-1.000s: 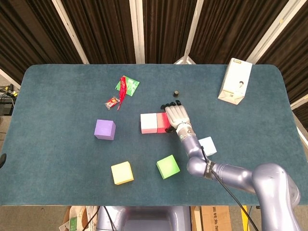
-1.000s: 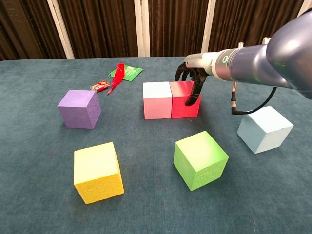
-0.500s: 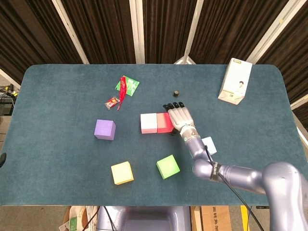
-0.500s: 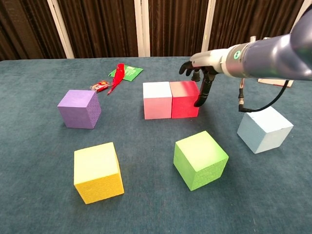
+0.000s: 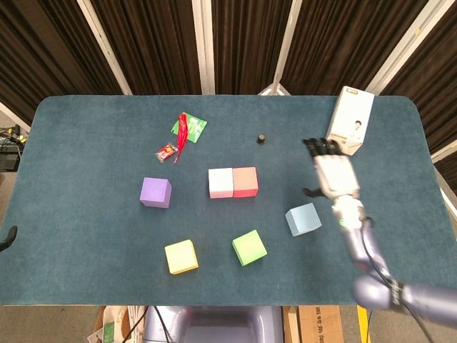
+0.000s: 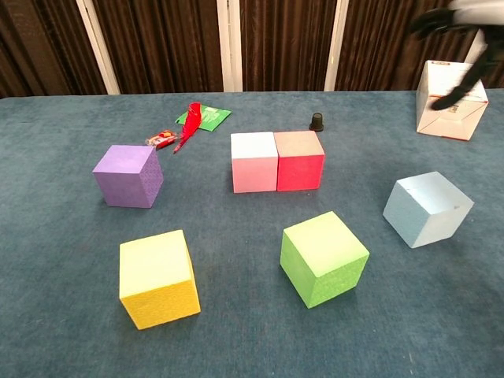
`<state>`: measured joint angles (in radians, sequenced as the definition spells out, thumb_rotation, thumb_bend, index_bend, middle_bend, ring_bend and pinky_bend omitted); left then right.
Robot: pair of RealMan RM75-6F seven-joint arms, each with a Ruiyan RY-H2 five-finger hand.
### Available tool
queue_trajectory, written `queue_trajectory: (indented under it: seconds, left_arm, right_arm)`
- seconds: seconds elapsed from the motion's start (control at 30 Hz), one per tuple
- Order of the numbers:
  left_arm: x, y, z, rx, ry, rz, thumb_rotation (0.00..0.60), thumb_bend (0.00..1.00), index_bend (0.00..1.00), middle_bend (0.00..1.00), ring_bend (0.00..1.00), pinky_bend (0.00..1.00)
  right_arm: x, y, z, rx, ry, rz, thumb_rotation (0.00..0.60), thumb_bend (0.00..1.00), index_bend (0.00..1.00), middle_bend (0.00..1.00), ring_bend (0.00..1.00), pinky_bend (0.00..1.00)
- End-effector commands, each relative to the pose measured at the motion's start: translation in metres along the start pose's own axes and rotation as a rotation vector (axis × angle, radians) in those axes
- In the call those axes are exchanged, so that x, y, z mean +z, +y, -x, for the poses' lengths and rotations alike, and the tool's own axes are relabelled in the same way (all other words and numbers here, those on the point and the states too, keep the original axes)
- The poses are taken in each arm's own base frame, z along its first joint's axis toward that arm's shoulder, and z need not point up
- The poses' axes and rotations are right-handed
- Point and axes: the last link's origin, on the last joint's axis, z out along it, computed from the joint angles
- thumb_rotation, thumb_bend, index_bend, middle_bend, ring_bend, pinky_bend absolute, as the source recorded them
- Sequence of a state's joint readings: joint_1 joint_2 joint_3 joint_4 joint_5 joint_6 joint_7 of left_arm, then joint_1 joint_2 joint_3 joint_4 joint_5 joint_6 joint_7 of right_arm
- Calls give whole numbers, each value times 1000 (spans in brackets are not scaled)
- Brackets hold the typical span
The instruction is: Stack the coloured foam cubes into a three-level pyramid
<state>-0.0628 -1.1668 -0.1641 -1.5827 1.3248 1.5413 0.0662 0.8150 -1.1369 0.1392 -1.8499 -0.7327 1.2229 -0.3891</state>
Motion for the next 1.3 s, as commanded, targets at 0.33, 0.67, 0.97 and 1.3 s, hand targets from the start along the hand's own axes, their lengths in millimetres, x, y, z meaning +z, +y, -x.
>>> queue_trajectory:
  seconds: [0.33,0.67,0.97,1.3]
  left_arm:
    - [4,25,0,-56,-34,39,600,337,73,0,0,0]
    - [42,76,-14,-44,-201,145,600,292,74,7,0,0]
    - [75,125,2,8,-372,186,600,272,96,43,0,0]
    - [112,184,39,71,-499,255,600,272,96,47,0,0]
  right_arm:
    - [-156,104,42,-59,129,4,600,190,86,107,0,0]
    - [-172,102,63,-75,124,-14,600,190,86,107,0,0]
    - [-170,111,62,-52,114,21,600,191,86,107,0,0]
    - [-168,114,66,-57,73,55,600,191,86,107,0,0]
